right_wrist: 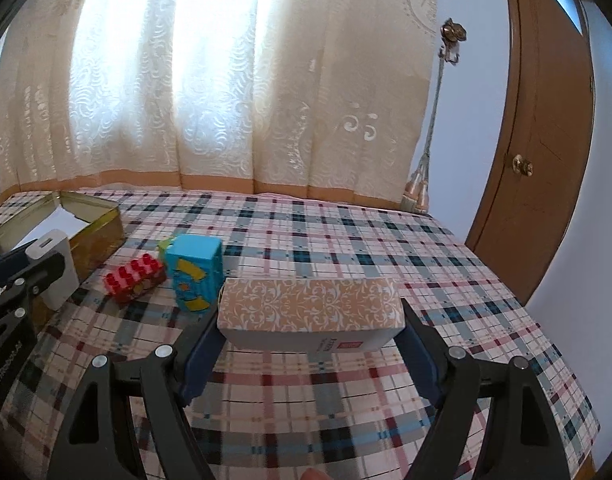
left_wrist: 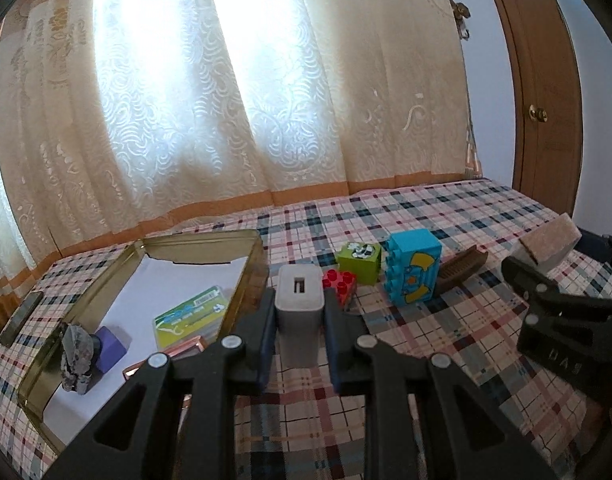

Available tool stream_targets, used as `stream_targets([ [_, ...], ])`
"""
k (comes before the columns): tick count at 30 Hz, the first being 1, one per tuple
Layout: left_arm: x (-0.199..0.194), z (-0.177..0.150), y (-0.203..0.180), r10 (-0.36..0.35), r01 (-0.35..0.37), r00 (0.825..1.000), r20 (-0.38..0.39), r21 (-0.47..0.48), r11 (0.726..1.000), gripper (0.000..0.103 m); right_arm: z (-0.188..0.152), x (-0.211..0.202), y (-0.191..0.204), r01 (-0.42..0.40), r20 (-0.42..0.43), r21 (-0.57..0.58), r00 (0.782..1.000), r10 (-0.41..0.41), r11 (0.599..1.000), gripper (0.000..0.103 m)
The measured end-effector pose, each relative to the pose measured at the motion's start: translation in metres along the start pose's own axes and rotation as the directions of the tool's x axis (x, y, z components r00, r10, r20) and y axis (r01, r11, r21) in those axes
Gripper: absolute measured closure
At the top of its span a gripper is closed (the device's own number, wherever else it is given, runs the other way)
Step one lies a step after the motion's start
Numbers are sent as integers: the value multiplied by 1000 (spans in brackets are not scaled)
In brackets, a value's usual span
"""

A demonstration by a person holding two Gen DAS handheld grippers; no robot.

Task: Organize rigid objects
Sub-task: 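Lift the pink box and white cylinder and carry both toward the gold tray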

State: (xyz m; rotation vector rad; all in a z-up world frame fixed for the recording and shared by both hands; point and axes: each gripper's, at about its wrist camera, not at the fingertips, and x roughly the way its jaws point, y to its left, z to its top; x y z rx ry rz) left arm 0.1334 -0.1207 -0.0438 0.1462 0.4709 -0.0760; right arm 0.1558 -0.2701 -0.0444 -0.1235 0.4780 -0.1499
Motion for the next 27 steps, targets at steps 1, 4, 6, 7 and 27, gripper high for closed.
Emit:
stream_targets([
  [1, -1, 0, 1, 0, 0, 1000, 2, -3, 1000, 82, 0, -1, 2, 3, 3, -5, 1000, -3, 1000, 21],
  [4, -4, -1, 3, 2, -2, 1000, 9, -9, 1000, 82, -1, -3, 4, 6, 11, -5, 1000, -6, 1000, 21],
  [6, -5, -2, 4, 3, -3, 1000, 15, -11, 1000, 82, -1, -4, 3, 6, 13, 1, 1000, -6, 1000, 21],
  [7, -6, -2, 4, 3, -3, 1000, 17, -11, 1000, 82, -1, -5, 3, 6, 14, 5, 1000, -6, 1000, 21],
  [27, -19, -7, 13, 5, -4, 999, 43, -31, 1000, 82, -3, -21, 10, -31, 71, 48, 997, 28, 998, 21],
])
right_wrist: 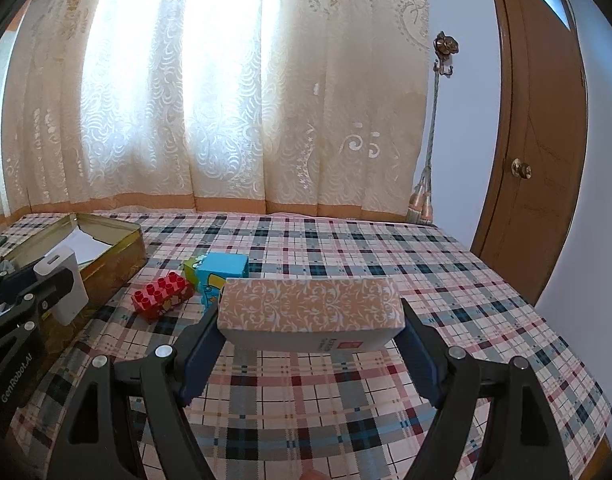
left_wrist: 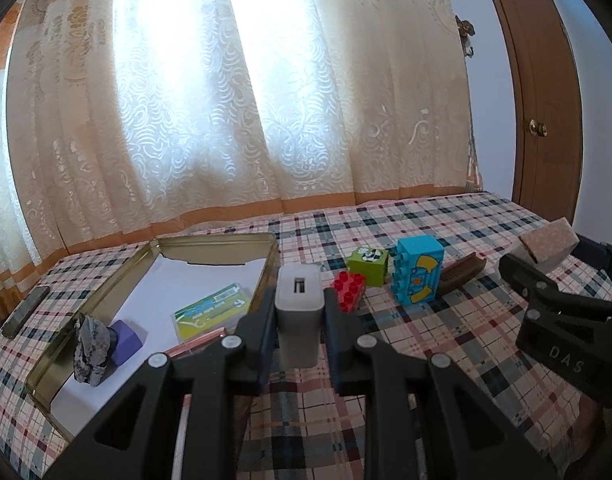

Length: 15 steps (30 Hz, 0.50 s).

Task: Organize rigid objects
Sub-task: 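Lift the pink box and white cylinder and carry both toward the gold tray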

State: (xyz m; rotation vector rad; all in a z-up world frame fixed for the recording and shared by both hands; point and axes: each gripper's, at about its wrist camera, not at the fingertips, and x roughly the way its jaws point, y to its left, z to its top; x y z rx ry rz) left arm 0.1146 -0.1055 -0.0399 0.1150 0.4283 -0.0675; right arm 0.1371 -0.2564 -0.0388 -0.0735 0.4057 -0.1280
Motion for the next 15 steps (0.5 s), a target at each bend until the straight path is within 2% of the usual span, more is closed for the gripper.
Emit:
stream_targets([
  [15, -12, -5, 19, 15, -14, 1000, 26, -34, 999, 82, -1, -5, 12, -13, 8, -14, 1000, 13, 1000, 21],
])
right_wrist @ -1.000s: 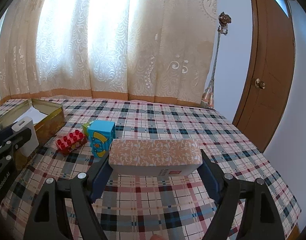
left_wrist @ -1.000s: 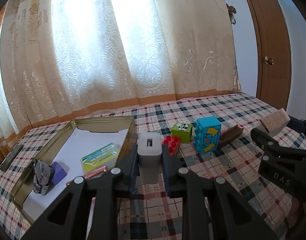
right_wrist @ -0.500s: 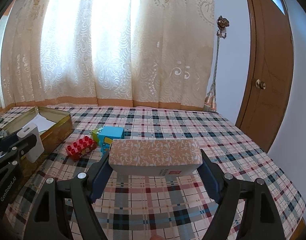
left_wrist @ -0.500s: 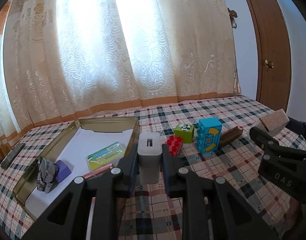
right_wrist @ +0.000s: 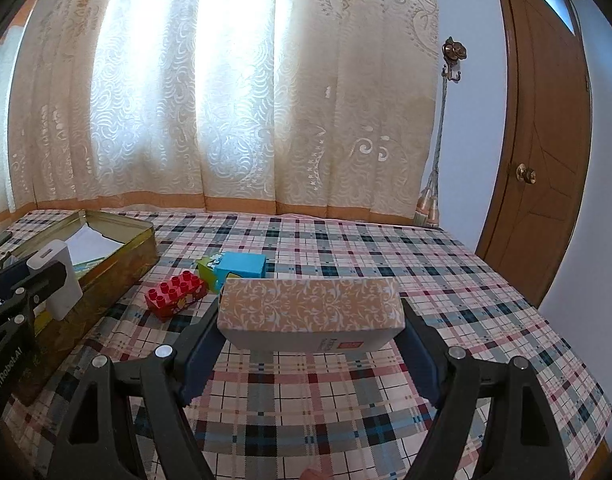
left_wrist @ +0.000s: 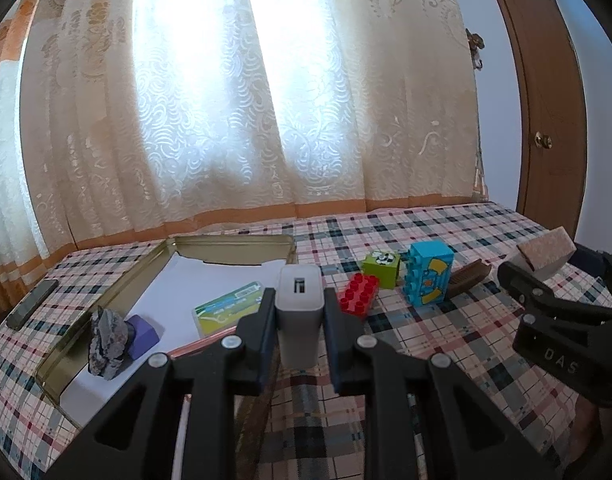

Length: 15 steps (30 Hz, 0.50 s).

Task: Organize rigid objects
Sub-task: 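Lift the pink box and white cylinder and carry both toward the gold tray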

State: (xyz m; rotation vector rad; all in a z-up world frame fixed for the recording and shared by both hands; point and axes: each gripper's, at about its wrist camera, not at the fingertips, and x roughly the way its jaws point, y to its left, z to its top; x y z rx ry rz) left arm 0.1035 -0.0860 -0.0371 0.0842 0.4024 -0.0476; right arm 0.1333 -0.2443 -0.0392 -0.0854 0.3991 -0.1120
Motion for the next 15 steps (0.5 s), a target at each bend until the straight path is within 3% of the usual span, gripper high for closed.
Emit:
stream_targets([
  [15, -10, -4, 15, 18, -17, 1000, 19, -15, 1000, 82, 0, -9, 17, -20, 17, -30, 1000, 20, 999, 21],
])
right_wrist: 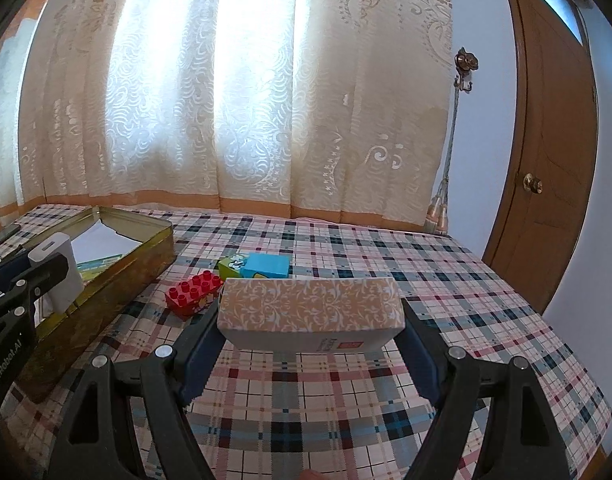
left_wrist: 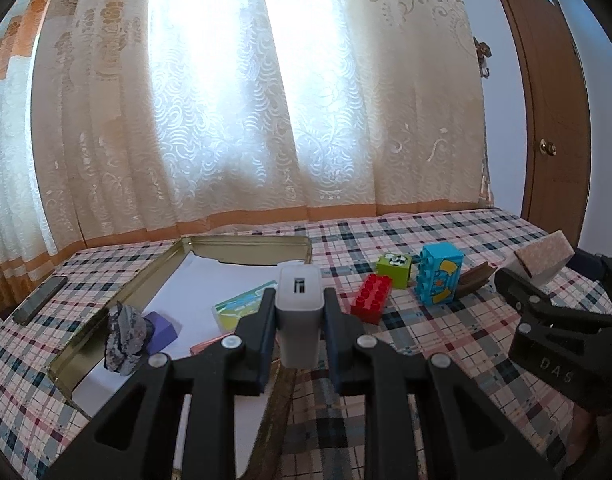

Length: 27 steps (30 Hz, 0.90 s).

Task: Organize rigid objects
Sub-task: 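Lift the pink box and white cylinder and carry both toward the gold tray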

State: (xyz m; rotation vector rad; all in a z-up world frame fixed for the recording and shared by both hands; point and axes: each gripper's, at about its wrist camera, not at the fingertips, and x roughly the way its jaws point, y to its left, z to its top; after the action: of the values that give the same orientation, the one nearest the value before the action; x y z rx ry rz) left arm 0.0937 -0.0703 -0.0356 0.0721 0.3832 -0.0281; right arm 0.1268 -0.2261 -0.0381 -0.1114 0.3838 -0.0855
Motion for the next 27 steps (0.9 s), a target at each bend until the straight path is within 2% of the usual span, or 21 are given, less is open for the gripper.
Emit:
stream_targets([
  [14, -5, -3, 8, -2, 2, 1000, 9, 7, 1000, 82, -1, -6, 14, -26, 9, -17, 1000, 26, 1000, 21],
  [27, -18, -3, 5, 1, -2, 998, 69, 19, 1000, 82, -1, -10, 14, -30, 27, -11, 999, 30, 1000, 21],
])
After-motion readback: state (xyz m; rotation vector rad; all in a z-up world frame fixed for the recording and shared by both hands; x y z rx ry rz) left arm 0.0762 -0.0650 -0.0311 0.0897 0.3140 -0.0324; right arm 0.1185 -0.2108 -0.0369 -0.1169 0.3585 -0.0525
